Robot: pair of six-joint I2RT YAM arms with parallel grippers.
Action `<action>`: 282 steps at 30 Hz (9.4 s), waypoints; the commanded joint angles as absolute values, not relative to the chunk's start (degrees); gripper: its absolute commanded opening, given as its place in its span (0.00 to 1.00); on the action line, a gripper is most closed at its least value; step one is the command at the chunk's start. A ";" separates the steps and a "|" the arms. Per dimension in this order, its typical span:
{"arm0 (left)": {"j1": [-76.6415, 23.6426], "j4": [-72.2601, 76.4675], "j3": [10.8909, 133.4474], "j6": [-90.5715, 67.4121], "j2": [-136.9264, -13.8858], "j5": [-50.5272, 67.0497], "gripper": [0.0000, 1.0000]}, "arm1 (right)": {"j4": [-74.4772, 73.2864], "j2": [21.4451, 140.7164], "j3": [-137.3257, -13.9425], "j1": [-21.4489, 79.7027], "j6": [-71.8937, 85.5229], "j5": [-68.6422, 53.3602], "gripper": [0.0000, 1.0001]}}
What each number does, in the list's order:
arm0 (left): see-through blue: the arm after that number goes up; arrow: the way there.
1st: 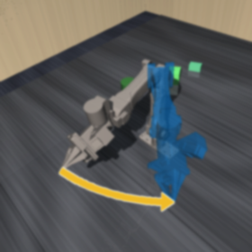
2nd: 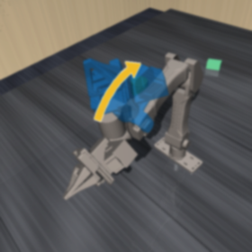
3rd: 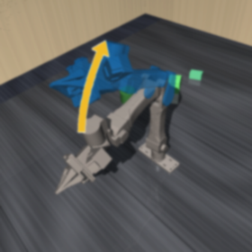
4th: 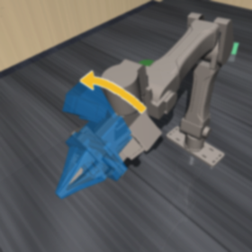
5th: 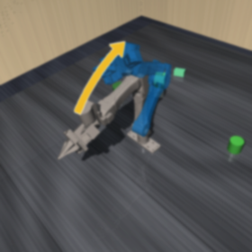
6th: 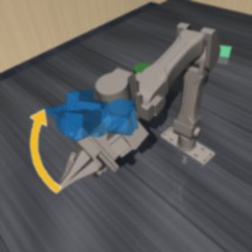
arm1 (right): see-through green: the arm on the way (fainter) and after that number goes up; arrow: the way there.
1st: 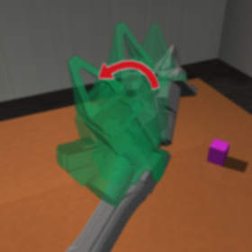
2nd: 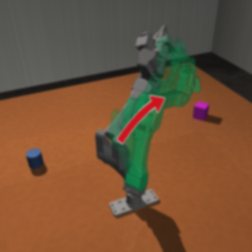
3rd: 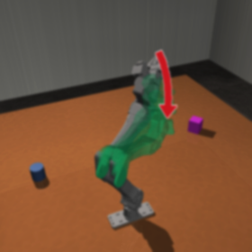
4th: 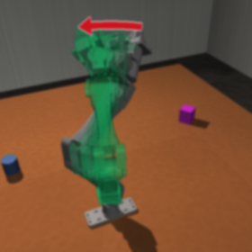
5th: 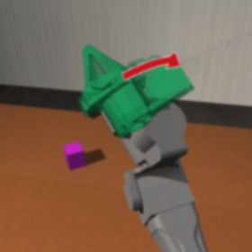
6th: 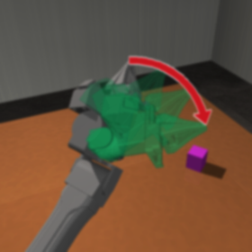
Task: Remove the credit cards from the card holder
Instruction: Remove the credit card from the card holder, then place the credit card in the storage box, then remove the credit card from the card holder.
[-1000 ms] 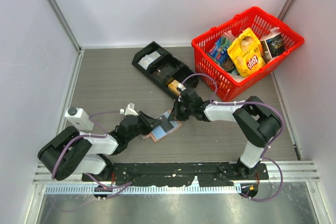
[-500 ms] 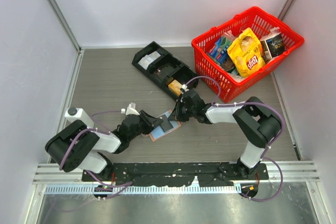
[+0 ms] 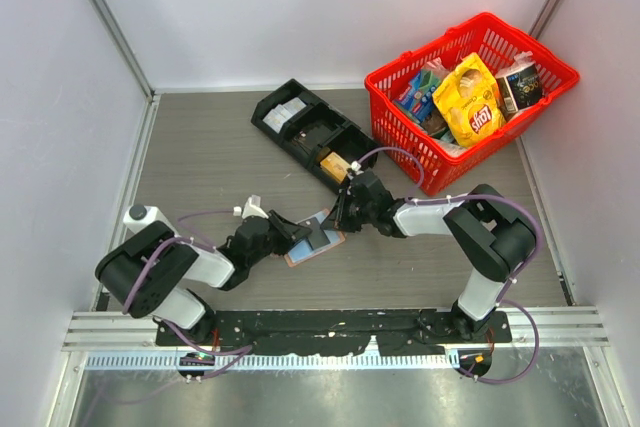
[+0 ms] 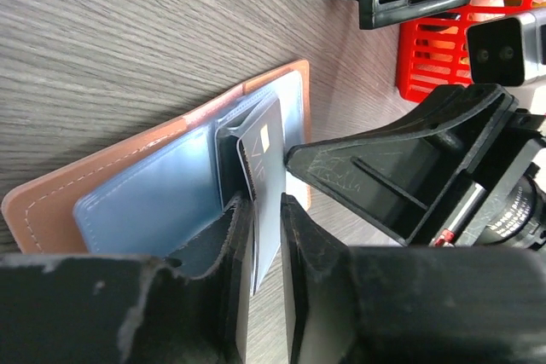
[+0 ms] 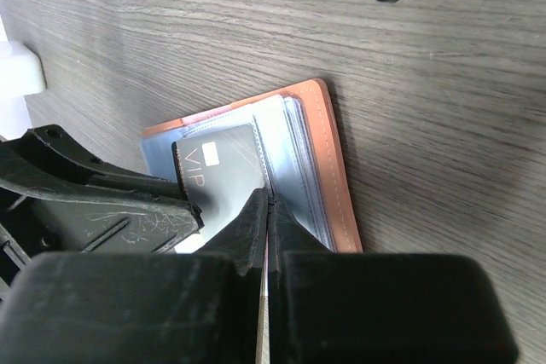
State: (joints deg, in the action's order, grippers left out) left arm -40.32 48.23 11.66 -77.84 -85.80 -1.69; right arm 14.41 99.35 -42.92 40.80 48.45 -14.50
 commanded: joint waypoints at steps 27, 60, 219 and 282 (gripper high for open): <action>-41.40 35.35 11.16 -78.92 -68.39 0.53 0.00 | 4.66 102.13 -38.23 38.76 49.48 -9.67 0.01; -41.31 14.93 7.47 -67.86 -31.47 -8.08 0.00 | -13.70 73.85 -47.37 38.67 34.02 4.74 0.56; -41.13 -12.04 36.65 -54.23 -81.65 4.83 0.25 | -21.71 87.01 -56.42 49.04 33.75 3.87 0.01; -42.71 -9.67 34.54 -56.87 -80.86 5.01 0.01 | -20.83 89.30 -59.24 49.66 31.46 -3.25 0.53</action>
